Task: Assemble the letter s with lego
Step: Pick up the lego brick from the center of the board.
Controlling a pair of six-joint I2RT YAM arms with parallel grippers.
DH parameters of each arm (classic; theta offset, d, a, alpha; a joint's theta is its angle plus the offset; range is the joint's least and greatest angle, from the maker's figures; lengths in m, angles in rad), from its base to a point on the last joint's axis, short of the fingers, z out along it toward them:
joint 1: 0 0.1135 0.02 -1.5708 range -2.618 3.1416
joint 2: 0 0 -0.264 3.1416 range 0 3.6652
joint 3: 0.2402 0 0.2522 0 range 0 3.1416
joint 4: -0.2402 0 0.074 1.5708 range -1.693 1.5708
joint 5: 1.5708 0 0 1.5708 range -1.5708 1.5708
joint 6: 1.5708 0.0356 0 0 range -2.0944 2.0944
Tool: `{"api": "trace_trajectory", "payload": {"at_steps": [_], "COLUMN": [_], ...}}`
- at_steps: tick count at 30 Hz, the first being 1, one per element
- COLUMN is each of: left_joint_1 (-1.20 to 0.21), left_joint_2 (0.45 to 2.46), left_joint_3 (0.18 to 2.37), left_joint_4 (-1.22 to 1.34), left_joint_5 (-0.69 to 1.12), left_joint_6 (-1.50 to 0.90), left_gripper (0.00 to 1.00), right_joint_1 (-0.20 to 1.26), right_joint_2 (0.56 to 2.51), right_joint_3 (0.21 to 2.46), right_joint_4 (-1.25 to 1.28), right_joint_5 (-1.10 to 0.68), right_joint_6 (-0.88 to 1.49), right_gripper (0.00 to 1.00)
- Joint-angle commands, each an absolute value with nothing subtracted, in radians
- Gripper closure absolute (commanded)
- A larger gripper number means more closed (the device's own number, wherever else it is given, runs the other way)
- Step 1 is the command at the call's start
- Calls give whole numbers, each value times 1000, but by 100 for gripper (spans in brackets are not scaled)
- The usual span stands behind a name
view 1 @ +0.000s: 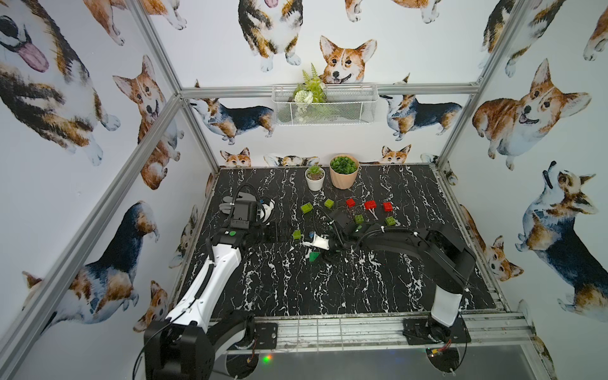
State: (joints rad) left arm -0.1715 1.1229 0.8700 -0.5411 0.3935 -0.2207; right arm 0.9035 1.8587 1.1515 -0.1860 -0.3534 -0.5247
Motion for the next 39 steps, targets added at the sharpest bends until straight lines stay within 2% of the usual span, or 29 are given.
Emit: {"api": "trace_trajectory", "payload": {"at_steps": [1,5,6,11,15,20,28,39], "left_joint_1": [-170,-171,-171,-170,-170,-170,-170,-170], "left_joint_2": [1128,1132,1132,1132,1126,1126,1119,1134], "left_joint_3": [870,867,865,862,862,862,862,868], "left_joint_4": [-541,-541,-542,-541,-545,-548,-555,-544], "left_joint_5": [398,398,397,394,391,392,387,387], "left_joint_6": [-210,-209,-207,-206,-203,-201,-196,-208], "left_gripper": [0,0,0,0,0,0,0,0], "right_joint_1": [915,919,919,927,928,928,921,790], "right_joint_2": [1887,1905,1910,1934,1934,1942,1925,1953], "right_joint_3": [1176,1174,1178,1195,1197,1202,1213,1328], "right_joint_4": [-234,-223,-222,-240,-247,-254,-283,-424], "right_joint_5": [-332,-312,-305,-281,-279,-263,-223,-344], "right_joint_6": [-604,-610,-609,-627,-637,-660,-730,-811], "right_gripper": [36,36,40,47,58,63,67,67]}}
